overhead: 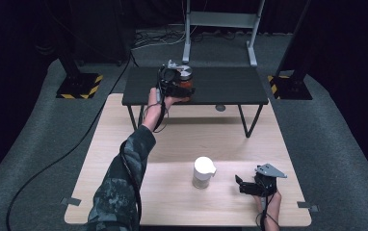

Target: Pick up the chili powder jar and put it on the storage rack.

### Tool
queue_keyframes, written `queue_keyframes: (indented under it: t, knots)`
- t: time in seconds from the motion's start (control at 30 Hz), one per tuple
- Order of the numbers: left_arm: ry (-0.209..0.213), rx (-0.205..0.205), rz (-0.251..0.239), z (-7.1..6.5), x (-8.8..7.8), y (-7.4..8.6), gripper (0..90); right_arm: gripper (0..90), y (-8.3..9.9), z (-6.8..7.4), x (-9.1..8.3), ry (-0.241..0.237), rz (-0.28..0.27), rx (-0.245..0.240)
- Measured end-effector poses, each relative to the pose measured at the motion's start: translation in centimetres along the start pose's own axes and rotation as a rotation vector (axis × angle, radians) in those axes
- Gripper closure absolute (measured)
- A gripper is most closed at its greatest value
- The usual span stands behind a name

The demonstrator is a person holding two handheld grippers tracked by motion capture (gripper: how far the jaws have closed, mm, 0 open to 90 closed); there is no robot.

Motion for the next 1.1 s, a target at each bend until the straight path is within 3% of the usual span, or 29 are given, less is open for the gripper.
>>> queue_keyframes:
  t: [0.37,0.57,0.73,0.83,1.1]
  knots:
    - [-0.01,0.003,0.023,-0.2,0.0,-0.3,30.7,0.0,0.0,0.0,0.0,-0.001,0.0,-0.001]
    - [0.016,0.006,0.045,-0.1,-0.4,-0.5,14.5,0.0,0.0,0.0,0.0,-0.003,-0.002,0.0]
    - [0.021,0.018,0.09,-0.4,-1.3,-0.4,5.8,0.0,0.0,0.0,0.0,-0.003,-0.004,0.001]
    - [0.034,0.045,0.103,-0.7,-2.5,0.2,1.5,0.0,0.0,0.0,0.0,-0.002,-0.004,0.0]
    - [0.052,0.061,0.119,-1.6,-4.5,2.3,0.0,0.0,0.0,0.0,0.0,0.003,-0.001,-0.001]
Point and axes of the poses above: each handheld gripper's, and its own axes: x roughly forward along the jaws, y roughly out of its underside, z roughly to its left, the point moved 10 cm from there along x, roughly forward along the jaws, and after that the axes turned 15 degrees about x, right-handed, at the moved point
